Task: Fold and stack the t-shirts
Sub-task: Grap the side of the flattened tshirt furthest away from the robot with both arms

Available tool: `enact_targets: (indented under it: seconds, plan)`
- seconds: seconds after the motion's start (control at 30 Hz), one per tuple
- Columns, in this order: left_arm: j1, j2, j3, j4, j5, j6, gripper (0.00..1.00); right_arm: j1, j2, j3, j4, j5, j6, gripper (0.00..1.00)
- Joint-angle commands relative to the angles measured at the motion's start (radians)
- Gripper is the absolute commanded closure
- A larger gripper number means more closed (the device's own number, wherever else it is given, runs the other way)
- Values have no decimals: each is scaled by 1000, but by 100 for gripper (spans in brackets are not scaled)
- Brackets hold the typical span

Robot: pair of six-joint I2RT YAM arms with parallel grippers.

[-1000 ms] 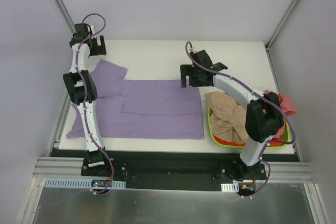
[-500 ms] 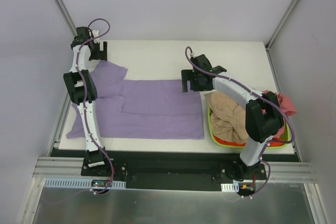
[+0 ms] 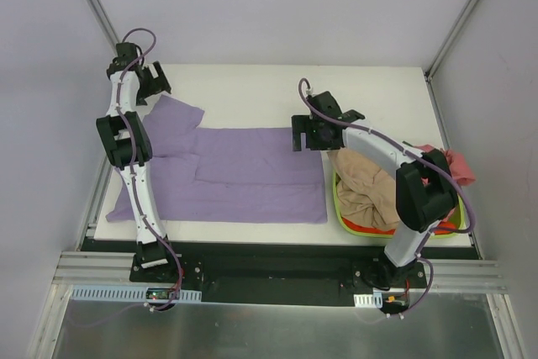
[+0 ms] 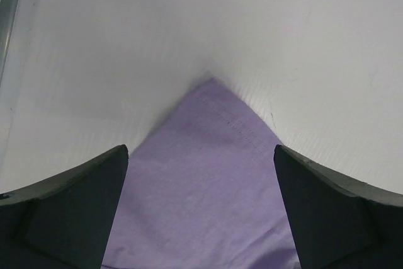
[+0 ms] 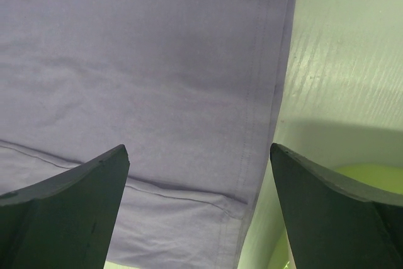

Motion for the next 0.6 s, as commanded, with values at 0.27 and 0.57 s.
enact_targets:
  seconds: [0.27, 0.57]
  plan:
    - [-28, 44, 85, -36, -129, -280, 1, -3, -85, -35, 43, -21, 39, 4]
    - [-110, 20, 2, -54, -210, -311, 1, -3, -103, -52, 33, -13, 33, 4]
